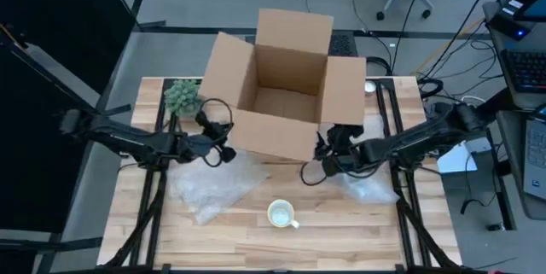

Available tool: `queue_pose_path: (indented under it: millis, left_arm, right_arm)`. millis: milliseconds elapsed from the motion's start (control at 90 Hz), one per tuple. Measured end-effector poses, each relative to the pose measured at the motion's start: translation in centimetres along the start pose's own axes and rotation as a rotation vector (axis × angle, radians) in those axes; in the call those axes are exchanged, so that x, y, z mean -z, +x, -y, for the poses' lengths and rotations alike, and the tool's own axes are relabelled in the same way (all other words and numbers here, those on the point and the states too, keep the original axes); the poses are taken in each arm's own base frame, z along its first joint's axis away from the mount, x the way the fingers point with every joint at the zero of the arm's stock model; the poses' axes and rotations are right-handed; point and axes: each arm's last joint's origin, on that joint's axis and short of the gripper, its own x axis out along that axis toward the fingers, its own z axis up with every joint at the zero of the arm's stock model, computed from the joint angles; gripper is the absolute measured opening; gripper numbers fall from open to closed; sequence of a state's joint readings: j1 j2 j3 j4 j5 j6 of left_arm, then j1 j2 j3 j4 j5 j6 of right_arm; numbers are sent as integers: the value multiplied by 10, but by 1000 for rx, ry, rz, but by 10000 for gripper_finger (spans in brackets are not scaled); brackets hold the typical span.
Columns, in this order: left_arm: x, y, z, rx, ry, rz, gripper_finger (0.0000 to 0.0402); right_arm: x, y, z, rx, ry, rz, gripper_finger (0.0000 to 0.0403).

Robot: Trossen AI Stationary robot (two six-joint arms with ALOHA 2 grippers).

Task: Wrap mug
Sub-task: Wrap the red mug with bubble wrap

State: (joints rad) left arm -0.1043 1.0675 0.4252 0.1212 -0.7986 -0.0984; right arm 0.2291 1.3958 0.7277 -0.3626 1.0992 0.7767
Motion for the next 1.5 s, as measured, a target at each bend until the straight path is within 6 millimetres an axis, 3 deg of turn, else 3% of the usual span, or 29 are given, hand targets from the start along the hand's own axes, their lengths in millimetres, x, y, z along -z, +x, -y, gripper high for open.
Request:
queue_pose_path:
  millis: [567,778,911,1200,1500]
  left_arm:
    - [0,-2,-2,-17,6,-3,0]
    - [17,-5,-12,-144,2,-123,0]
    - [11,2,-20,-273,-115,-65,0]
    - [14,32,-11,-65,-34,-113,0]
    - [9,28,1,21,-34,-61,0]
  right_arm:
    - [2,14,-2,41,-73,-10,288]
    - [1,16,-1,46,-58,-11,288]
    - [0,17,-1,50,-35,-10,288]
    - [0,21,1,65,-94,-20,288]
    - [-6,26,-2,27,-113,-9,288]
